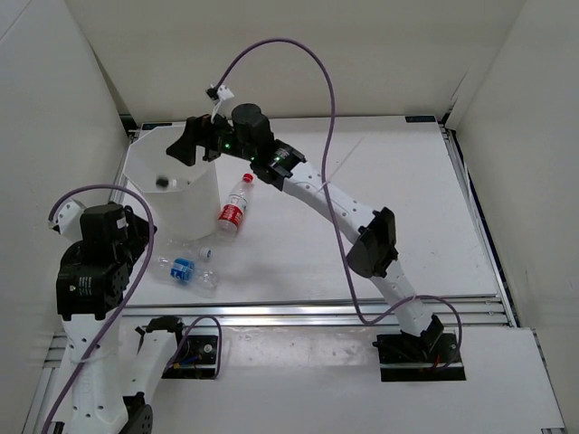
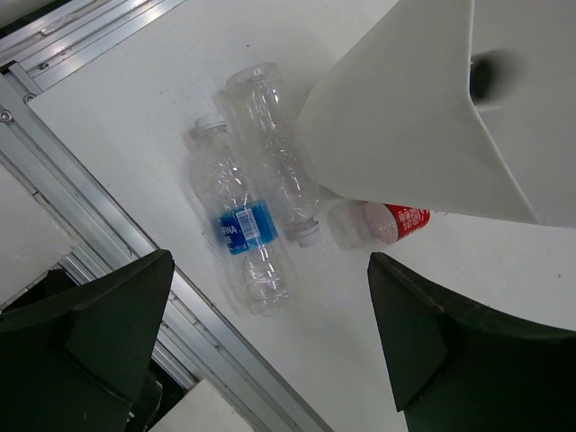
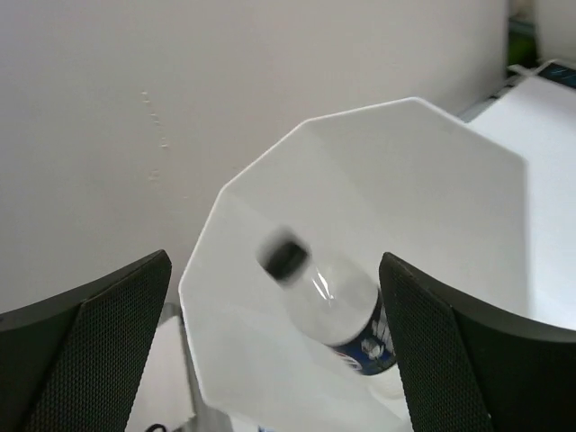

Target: Put the plastic bottles in the bin

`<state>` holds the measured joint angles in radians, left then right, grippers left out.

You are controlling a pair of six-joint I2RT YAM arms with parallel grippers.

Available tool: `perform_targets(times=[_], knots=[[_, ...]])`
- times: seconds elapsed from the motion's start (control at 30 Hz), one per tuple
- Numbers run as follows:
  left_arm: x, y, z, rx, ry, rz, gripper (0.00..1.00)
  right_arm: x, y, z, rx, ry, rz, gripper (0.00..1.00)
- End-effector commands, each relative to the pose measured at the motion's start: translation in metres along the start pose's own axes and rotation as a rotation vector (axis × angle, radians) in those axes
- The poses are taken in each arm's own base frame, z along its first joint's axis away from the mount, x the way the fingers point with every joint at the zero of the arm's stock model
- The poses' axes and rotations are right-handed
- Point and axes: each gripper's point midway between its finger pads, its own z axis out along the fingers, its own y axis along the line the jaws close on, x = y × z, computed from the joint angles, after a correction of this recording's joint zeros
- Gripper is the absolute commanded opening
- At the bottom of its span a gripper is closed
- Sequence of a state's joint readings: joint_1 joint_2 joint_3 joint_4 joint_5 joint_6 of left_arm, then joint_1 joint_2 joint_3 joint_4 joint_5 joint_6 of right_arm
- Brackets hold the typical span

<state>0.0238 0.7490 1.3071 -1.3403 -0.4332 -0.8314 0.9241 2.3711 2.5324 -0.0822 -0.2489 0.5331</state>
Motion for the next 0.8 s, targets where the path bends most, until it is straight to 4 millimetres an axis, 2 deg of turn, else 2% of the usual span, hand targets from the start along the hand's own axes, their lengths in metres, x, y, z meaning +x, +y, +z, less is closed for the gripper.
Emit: perform_targets(times=[0.0, 0.03, 0.07, 0.1, 0.13, 0.17, 0.2, 0.23, 0.27, 0.33, 0.5, 0.57, 0.7, 0.73, 0.77], knots=[[0.002, 0.003, -0.003, 0.008, 0.0, 0.007, 1.0, -0.153, 0.068, -0.083, 0.04, -0.33, -0.248, 1.0], [0.004, 0.003, -0.001, 0.002, 0.005, 0.001, 1.0, -0.187, 0.08, -0.11, 0.054, -0.406, -0.229, 1.0], [0.002, 0.002, -0.003, 0.014, -0.006, -0.02, 1.0, -0.2, 0.072, -0.123, 0.087, -0.429, -0.176, 1.0], [0.002, 0.002, -0.003, 0.014, -0.006, -0.02, 1.0, -0.209, 0.031, -0.139, 0.179, -0.412, -0.093, 1.0], [0.004, 0.001, 0.0, 0.012, -0.004, -0.039, 1.0, -0.211, 0.015, -0.153, 0.197, -0.39, 0.006, 1.0], [0.008, 0.003, 0.002, 0.007, 0.001, -0.068, 1.0, -0.197, -0.046, -0.166, 0.281, -0.327, 0.135, 1.0], [0.008, 0.002, 0.002, 0.018, -0.008, -0.086, 1.0, -0.172, -0.068, -0.17, 0.296, -0.256, 0.347, 1.0], [0.015, 0.004, 0.01, 0.001, 0.006, -0.09, 1.0, -0.139, -0.078, -0.168, 0.233, -0.125, 0.408, 1.0], [0.016, 0.002, 0.009, 0.018, 0.006, -0.127, 1.0, -0.1, -0.116, -0.169, 0.29, -0.039, 0.48, 1.0], [0.025, 0.005, 0.014, 0.023, 0.014, -0.152, 1.0, -0.008, -0.173, -0.165, 0.354, 0.209, 0.61, 1.0], [0.036, 0.012, 0.026, -0.017, 0.021, -0.177, 1.0, 0.064, -0.21, -0.162, 0.288, 0.385, 0.786, 1.0], [0.034, 0.016, 0.026, -0.039, 0.009, -0.191, 1.0, 0.084, -0.231, -0.16, 0.336, 0.397, 0.798, 1.0], [0.03, 0.016, 0.021, -0.044, -0.001, -0.245, 1.0, 0.118, -0.252, -0.151, 0.341, 0.437, 0.922, 1.0], [0.032, 0.018, 0.021, -0.054, 0.006, -0.253, 1.0, 0.134, -0.262, -0.15, 0.351, 0.456, 0.958, 1.0], [0.034, 0.019, 0.018, -0.047, 0.016, -0.268, 1.0, 0.136, -0.264, -0.147, 0.344, 0.458, 0.975, 1.0]])
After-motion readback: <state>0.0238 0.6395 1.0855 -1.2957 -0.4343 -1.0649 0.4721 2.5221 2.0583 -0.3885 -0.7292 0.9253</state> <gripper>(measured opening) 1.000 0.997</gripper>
